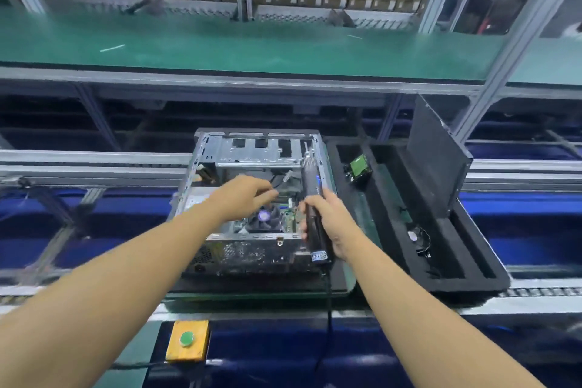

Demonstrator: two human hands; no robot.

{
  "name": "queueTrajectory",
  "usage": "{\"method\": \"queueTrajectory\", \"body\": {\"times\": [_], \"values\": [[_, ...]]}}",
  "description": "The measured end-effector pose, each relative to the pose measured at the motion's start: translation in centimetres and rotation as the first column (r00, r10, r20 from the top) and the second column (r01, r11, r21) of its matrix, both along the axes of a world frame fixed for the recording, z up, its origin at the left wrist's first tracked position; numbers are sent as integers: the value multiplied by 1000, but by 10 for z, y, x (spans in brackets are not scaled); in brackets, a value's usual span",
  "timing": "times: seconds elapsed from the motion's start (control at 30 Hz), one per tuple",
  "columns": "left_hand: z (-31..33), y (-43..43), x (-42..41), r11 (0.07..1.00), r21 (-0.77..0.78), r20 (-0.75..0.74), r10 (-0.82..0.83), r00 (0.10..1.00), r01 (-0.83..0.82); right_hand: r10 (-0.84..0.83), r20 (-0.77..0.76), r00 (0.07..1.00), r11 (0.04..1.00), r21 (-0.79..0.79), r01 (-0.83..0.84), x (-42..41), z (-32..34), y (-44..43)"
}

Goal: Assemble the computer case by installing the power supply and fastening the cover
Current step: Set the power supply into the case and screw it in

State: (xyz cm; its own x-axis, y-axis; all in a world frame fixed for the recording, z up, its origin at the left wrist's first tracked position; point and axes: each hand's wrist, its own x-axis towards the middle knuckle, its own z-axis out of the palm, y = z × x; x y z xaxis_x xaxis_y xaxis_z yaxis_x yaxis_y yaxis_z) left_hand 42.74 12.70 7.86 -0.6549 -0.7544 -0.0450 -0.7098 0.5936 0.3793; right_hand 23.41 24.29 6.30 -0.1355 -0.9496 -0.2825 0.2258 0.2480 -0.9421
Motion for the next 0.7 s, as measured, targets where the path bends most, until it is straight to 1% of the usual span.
{"method": "queueTrajectory", "body": {"times": [0.03,0.07,0.1,0.13,0.17,0.2,0.23,0.33,0.4,0.47,0.57,0.7], "values": [[-5,3,-16,997,69,-52,34,998,-31,3,-7,1000,1000,5,-3,-11,2,-8],[-9,6,-32,985,160,-135,80,988,-58,13,-11,1000,1000,3,-13,-20,2,-15],[-13,8,-47,956,284,-243,147,959,-75,29,-18,999,999,-12,-30,-27,2,-22],[-16,12,-62,896,440,-357,240,903,-65,48,-36,998,998,-29,-49,-32,0,-29],[-18,14,-76,804,594,-444,347,826,-19,65,-61,996,997,-43,-68,-37,-2,-36],[-21,14,-88,712,701,-489,442,752,38,78,-86,993,995,-52,-83,-41,-4,-42],[-25,12,-98,647,759,-502,513,697,71,86,-105,991,994,-55,-92,-44,-6,-48],[-31,6,-115,535,828,-522,627,578,167,113,-124,986,993,-25,-117,-53,-8,-63],[-33,2,-119,498,840,-531,671,518,216,150,-120,981,989,7,-150,-52,-8,-69],[-33,0,-119,495,847,-520,696,495,195,165,-87,982,986,20,-164,-47,-11,-73],[-32,-3,-108,445,872,-486,744,458,203,175,57,983,984,30,-177,-31,-12,-77],[-25,-2,-70,373,907,-421,792,442,195,237,166,957,967,49,-249,1,2,-83]]}}
